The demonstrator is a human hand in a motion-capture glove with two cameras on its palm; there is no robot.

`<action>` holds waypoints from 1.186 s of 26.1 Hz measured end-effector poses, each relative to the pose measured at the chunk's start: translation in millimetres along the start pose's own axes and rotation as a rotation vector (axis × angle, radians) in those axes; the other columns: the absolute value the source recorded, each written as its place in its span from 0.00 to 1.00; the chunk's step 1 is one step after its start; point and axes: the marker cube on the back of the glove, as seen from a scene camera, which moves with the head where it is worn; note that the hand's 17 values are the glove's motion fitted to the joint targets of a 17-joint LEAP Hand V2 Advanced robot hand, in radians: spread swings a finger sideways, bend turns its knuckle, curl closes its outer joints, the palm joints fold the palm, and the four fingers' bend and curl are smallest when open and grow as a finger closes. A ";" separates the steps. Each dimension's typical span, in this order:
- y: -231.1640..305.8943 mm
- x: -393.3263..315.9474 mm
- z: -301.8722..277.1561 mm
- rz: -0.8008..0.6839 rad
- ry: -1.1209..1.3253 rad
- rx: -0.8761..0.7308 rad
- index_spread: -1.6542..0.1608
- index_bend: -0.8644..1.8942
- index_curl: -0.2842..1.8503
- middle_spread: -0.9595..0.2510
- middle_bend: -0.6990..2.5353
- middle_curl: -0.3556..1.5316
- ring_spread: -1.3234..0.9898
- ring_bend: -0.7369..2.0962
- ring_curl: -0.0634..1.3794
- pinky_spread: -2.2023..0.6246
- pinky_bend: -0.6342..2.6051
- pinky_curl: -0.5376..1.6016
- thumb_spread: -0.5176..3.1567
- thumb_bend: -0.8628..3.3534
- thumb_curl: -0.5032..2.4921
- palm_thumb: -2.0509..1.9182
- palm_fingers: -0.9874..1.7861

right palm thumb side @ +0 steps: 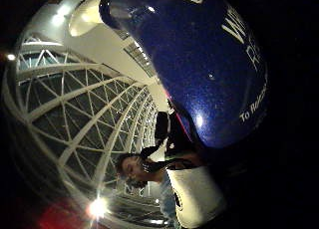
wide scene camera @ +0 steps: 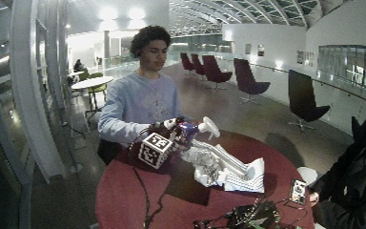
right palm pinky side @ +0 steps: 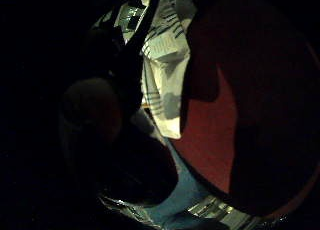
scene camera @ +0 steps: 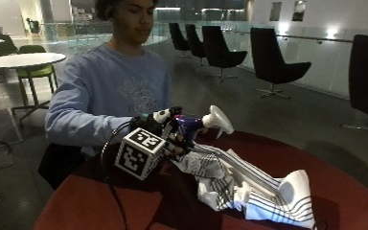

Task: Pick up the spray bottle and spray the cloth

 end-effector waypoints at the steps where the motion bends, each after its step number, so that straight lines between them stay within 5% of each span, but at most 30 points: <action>1: 1.2 0.0 0.2 0.001 0.001 -0.001 0.72 0.32 0.14 0.79 0.36 0.42 0.60 0.55 0.33 0.87 0.43 0.43 0.42 0.20 0.32 0.68 0.55; 31: 8.1 6.2 3.4 0.037 0.011 -0.021 0.73 0.32 0.13 0.80 0.37 0.42 0.60 0.55 0.33 0.87 0.44 0.43 0.42 0.20 0.32 0.68 0.54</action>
